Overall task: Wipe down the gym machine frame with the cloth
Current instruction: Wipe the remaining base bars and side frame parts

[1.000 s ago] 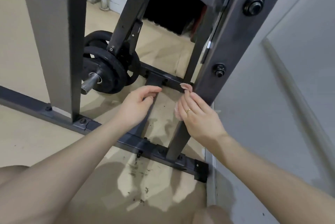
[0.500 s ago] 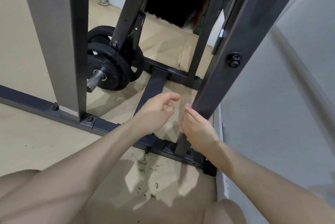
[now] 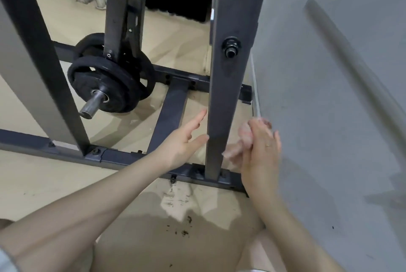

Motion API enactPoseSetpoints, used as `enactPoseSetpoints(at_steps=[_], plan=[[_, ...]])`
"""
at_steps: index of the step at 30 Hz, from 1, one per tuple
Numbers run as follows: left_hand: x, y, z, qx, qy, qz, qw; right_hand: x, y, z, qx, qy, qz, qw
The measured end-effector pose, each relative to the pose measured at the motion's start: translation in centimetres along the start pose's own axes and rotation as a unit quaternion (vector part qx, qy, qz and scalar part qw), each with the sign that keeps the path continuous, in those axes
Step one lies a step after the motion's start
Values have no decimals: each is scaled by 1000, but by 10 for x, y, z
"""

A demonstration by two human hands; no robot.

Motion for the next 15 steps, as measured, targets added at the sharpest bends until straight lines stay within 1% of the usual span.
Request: enactPoseSetpoints(at_steps=[1,2,3,4,6,7,9,12,13,15], plan=[[-3,6,4,-9,17,-1,1000,-3,10,13,-112,96,-14,989],[-6,9,8,-5,29,10,1000,-8,23,18,-247,140,-14,959],[-8,10,10,11,35,27,999,-13,36,16,-354,148,-5,923],[-11,10,13,29,40,44,998,-20,48,8,-419,132,-3,899],[-14,6,14,37,44,76,995,-28,64,-11,-457,71,7,887],[-14,3,12,32,41,87,995,-24,69,-14,-461,61,9,885],[-15,0,9,31,30,91,995,-10,84,-5,-469,72,0,880],[-15,-1,6,19,27,89,996,3,97,12,-513,87,-62,852],[-16,-1,6,16,28,89,995,1,95,14,-512,83,-71,852],[-17,1,5,29,28,77,996,-10,91,11,-510,65,-61,856]])
Point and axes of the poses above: each hand's wrist, its own x-axis away from the middle knuckle, its own y-axis out of the palm, z = x × y, the point moved 8 cm from there along -x, towards the middle knuckle, and after that the axes turned 6 degrees about -y, right-handed, at the moved point
